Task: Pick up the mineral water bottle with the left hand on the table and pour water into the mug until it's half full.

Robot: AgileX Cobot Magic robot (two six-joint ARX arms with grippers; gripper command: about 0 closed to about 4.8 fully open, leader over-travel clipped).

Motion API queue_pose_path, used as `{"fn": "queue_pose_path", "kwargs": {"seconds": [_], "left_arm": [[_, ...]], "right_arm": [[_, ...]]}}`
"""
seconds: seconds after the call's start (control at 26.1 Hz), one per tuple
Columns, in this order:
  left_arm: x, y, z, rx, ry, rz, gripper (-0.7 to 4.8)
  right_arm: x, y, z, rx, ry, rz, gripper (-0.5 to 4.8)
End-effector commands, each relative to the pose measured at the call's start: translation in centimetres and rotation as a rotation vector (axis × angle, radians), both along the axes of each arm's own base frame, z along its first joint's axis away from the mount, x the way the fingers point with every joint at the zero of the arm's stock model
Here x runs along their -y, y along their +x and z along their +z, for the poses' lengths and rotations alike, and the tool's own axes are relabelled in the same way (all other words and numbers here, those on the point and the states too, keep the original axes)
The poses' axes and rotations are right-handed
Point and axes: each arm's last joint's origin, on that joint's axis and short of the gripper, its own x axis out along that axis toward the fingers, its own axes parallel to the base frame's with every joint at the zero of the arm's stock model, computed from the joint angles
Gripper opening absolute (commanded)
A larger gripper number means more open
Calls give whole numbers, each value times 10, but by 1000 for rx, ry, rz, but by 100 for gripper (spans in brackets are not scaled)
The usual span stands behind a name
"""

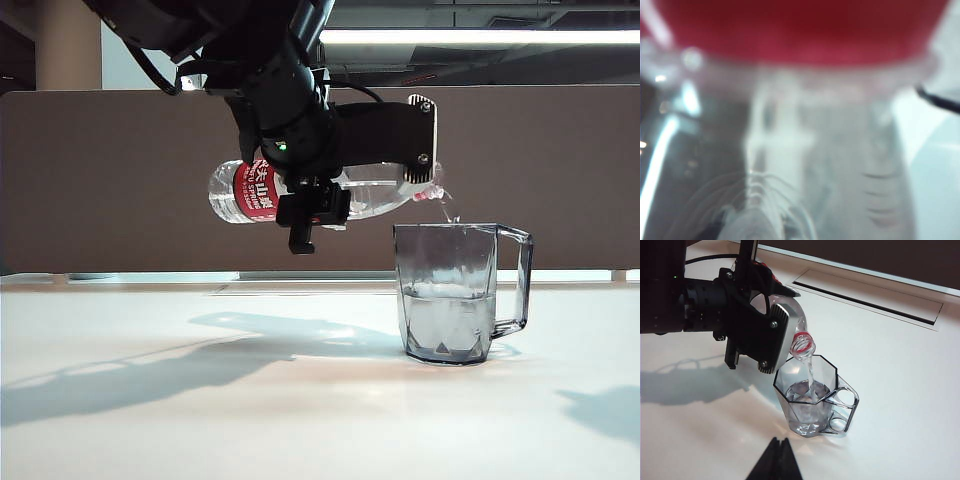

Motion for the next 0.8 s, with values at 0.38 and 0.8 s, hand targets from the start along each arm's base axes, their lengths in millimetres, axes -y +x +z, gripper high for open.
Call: {"fn": "queue_pose_path", "kwargs": {"seconds": [0.38, 0.8], "left_arm": [[1, 0, 10, -83, -357, 117, 213], [-23, 3, 39, -274, -753, 175, 213]], "right_arm": [[0, 0, 4, 25, 12, 2, -2], [0, 0, 4, 25, 12, 2, -2]]}}
